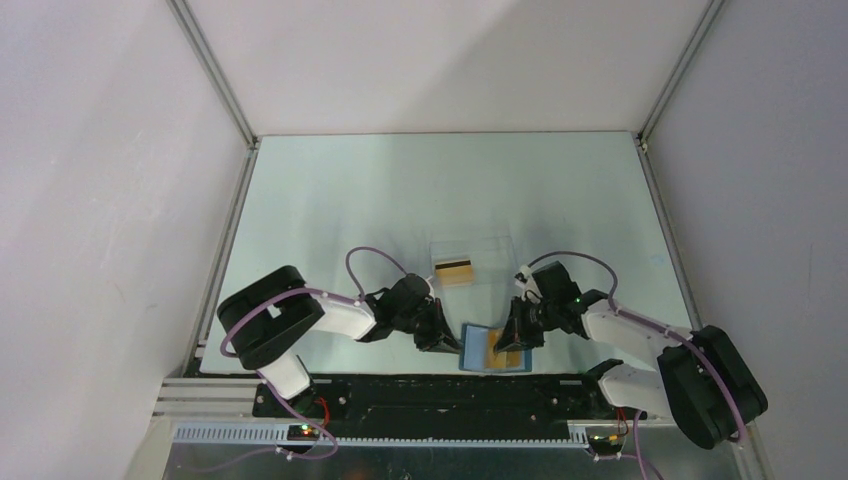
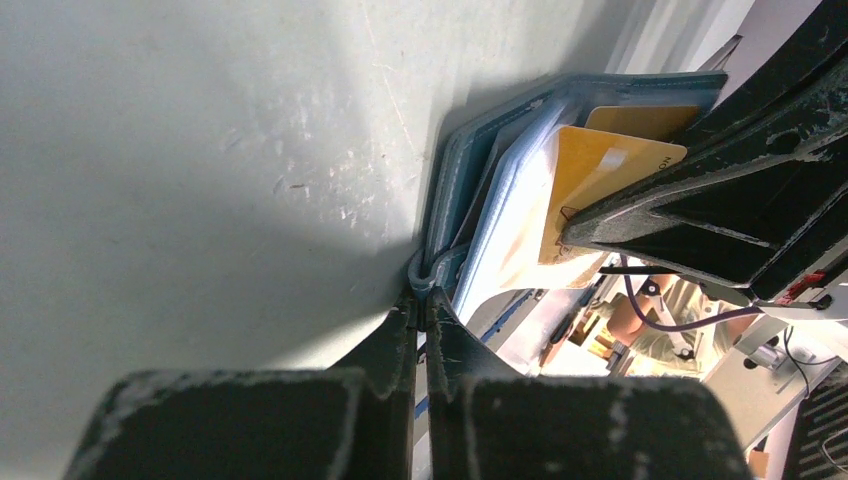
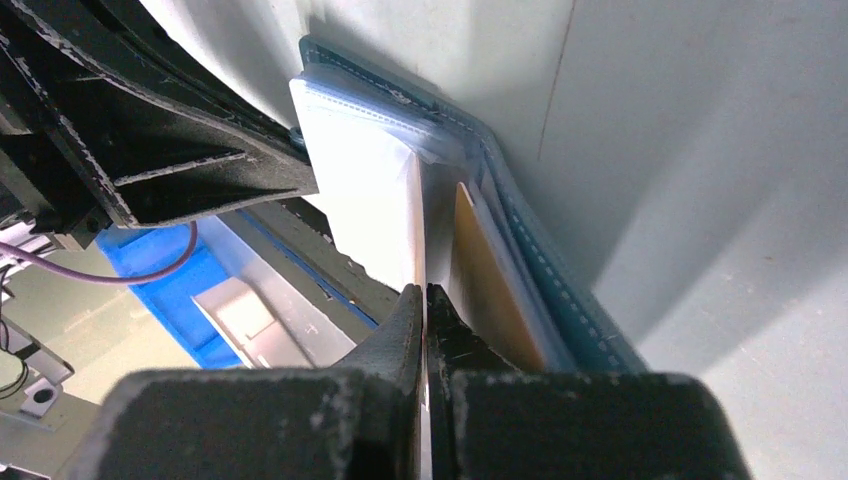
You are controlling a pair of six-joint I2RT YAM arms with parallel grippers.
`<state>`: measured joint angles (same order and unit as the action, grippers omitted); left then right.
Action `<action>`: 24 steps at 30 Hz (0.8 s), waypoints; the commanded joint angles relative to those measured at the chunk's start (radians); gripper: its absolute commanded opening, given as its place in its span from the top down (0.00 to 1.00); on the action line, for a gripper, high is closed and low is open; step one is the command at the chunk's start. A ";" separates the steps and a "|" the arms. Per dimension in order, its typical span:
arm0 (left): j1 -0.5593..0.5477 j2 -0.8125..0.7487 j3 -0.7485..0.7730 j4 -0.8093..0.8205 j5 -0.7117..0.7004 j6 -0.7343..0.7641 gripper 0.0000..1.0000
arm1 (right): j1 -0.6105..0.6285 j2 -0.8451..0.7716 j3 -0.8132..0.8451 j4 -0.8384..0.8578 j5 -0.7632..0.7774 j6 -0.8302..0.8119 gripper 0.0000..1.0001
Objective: Put the credit cards into the card holder
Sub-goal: Insert the credit card into the card holder.
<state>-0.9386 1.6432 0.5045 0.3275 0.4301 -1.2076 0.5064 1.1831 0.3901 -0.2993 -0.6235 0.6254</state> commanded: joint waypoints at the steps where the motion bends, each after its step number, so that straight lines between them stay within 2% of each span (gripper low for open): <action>1: -0.011 0.045 0.001 -0.093 -0.071 0.023 0.99 | -0.005 -0.042 -0.016 -0.070 0.070 0.016 1.00; 5: -0.011 0.046 0.002 -0.093 -0.069 0.024 0.99 | -0.023 -0.076 -0.016 -0.120 0.121 0.011 1.00; 11: -0.011 0.047 0.002 -0.094 -0.068 0.024 1.00 | -0.032 -0.079 -0.017 -0.131 0.097 -0.005 1.00; 17: -0.011 0.049 0.005 -0.092 -0.066 0.028 1.00 | -0.029 -0.014 -0.028 -0.025 -0.032 -0.034 1.00; 24: -0.011 0.048 0.006 -0.093 -0.065 0.029 1.00 | -0.023 -0.008 -0.028 0.026 -0.107 -0.048 1.00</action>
<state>-0.9413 1.6512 0.5129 0.3275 0.4313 -1.2076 0.4759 1.1736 0.3733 -0.3069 -0.6678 0.6071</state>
